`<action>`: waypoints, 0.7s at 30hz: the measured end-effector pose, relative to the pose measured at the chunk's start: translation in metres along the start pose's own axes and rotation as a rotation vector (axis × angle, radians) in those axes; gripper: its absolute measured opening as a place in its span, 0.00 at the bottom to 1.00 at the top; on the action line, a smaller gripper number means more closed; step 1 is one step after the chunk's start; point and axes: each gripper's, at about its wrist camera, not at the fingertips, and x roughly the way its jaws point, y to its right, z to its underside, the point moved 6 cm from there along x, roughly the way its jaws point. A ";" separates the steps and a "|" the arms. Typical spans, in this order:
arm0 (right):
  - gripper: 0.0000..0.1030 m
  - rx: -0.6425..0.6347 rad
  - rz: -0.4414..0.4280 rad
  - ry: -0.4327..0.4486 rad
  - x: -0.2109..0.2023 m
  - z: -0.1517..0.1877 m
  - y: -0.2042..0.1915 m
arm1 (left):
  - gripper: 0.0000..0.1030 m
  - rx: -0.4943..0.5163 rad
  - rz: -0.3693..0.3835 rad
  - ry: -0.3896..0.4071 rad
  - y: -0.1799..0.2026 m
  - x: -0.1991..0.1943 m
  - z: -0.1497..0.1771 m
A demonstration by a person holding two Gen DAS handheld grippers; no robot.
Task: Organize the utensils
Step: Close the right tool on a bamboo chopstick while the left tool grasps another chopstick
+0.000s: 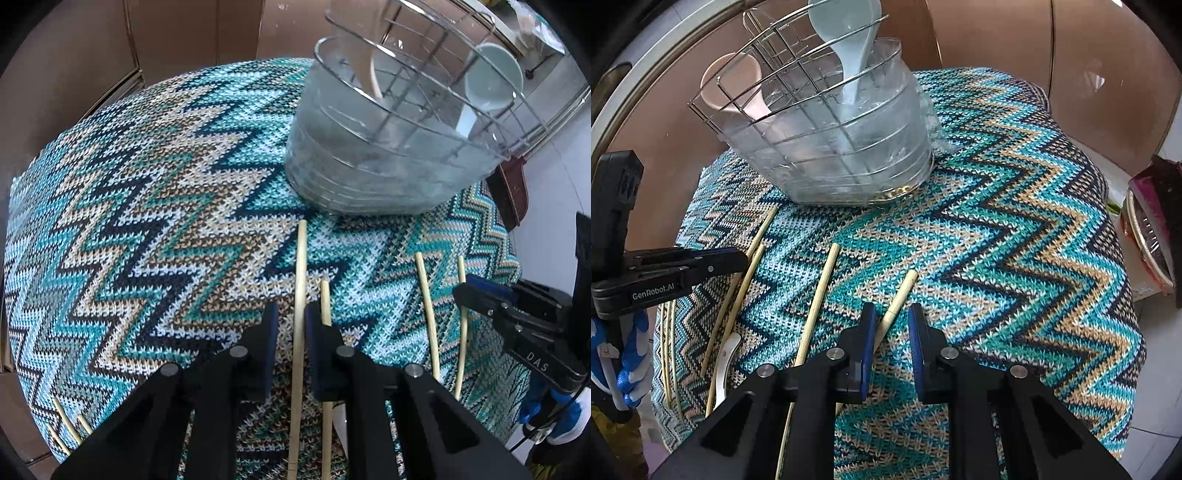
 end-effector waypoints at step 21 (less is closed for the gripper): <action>0.05 0.009 -0.012 -0.063 0.005 -0.003 -0.003 | 0.05 -0.093 -0.012 0.129 -0.010 -0.029 0.013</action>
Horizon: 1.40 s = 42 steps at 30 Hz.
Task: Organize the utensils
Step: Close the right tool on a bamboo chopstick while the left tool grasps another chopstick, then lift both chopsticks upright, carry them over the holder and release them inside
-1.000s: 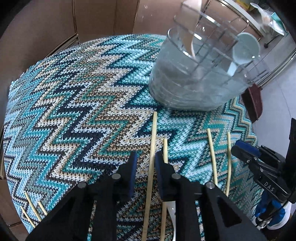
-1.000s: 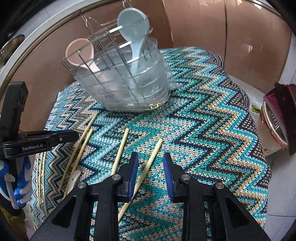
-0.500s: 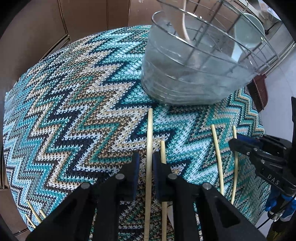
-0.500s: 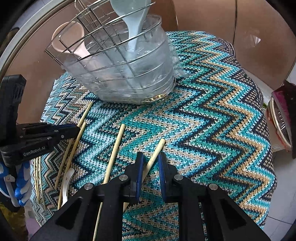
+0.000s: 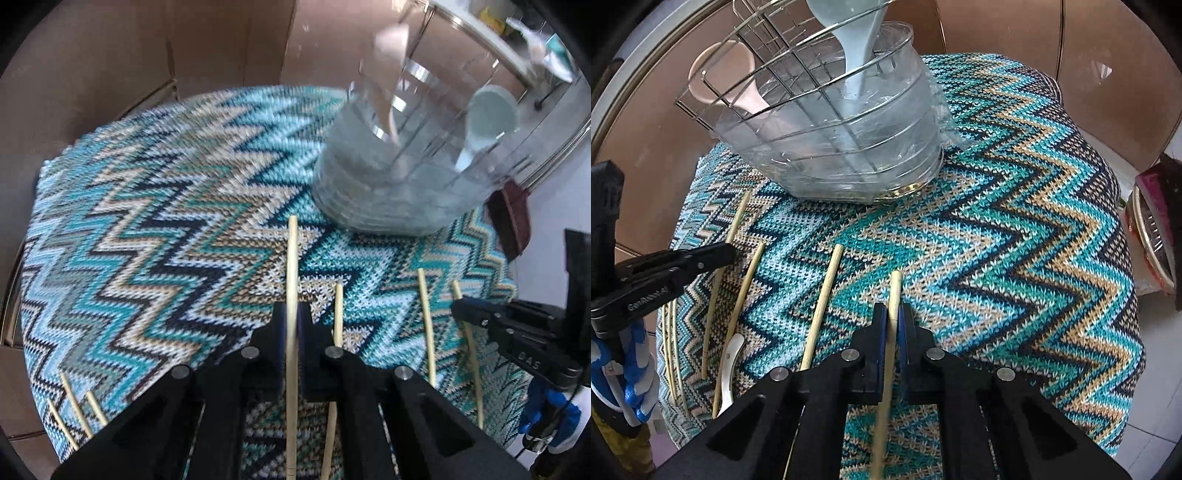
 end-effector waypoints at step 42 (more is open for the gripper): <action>0.05 -0.257 -0.210 0.851 -0.241 -0.053 -0.095 | 0.05 -0.103 0.261 0.656 0.052 -0.216 -0.081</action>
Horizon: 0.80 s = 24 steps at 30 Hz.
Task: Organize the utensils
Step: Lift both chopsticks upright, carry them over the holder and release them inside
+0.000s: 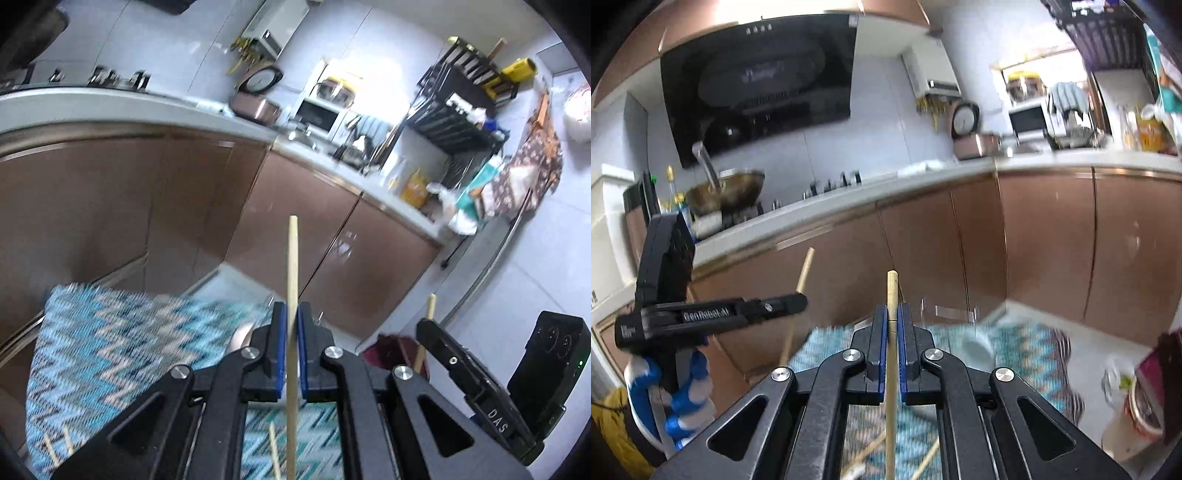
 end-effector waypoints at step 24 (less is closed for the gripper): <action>0.05 -0.026 0.141 0.217 0.104 0.002 0.061 | 0.05 0.036 -0.239 0.328 -0.013 0.120 0.005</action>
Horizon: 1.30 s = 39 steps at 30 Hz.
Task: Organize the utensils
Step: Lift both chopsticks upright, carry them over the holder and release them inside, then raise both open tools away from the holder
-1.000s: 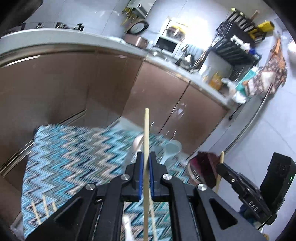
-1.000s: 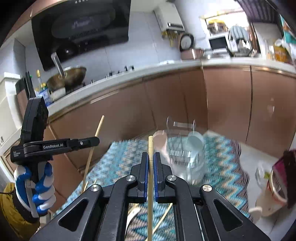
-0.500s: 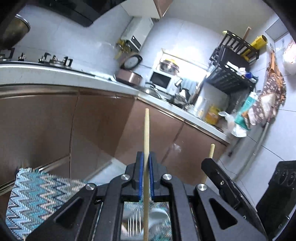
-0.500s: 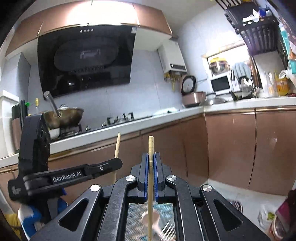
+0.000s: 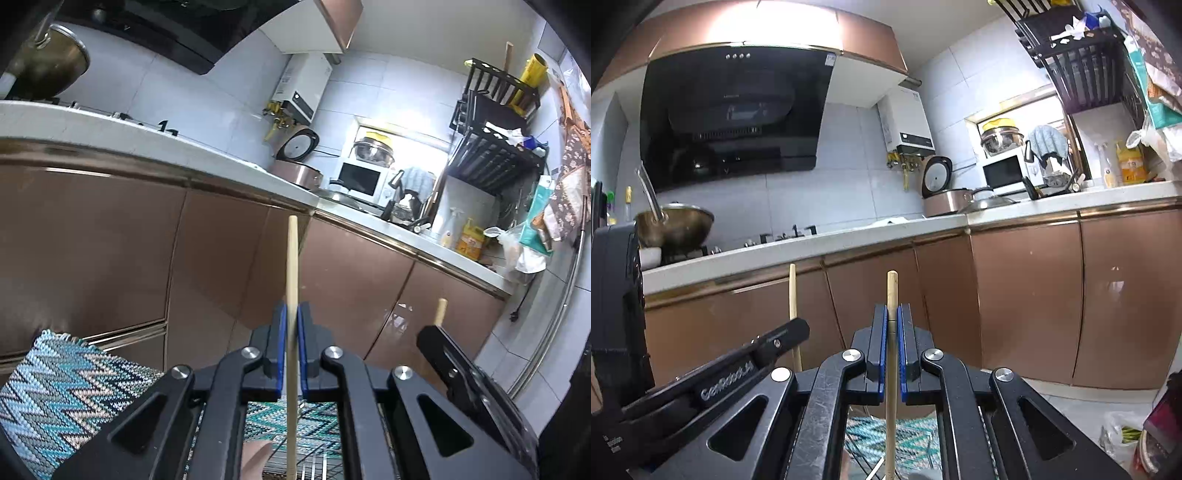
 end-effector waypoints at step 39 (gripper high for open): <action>0.72 0.038 0.189 0.025 -0.215 -0.046 -0.025 | 0.59 0.026 -0.183 0.085 -0.070 -0.275 -0.065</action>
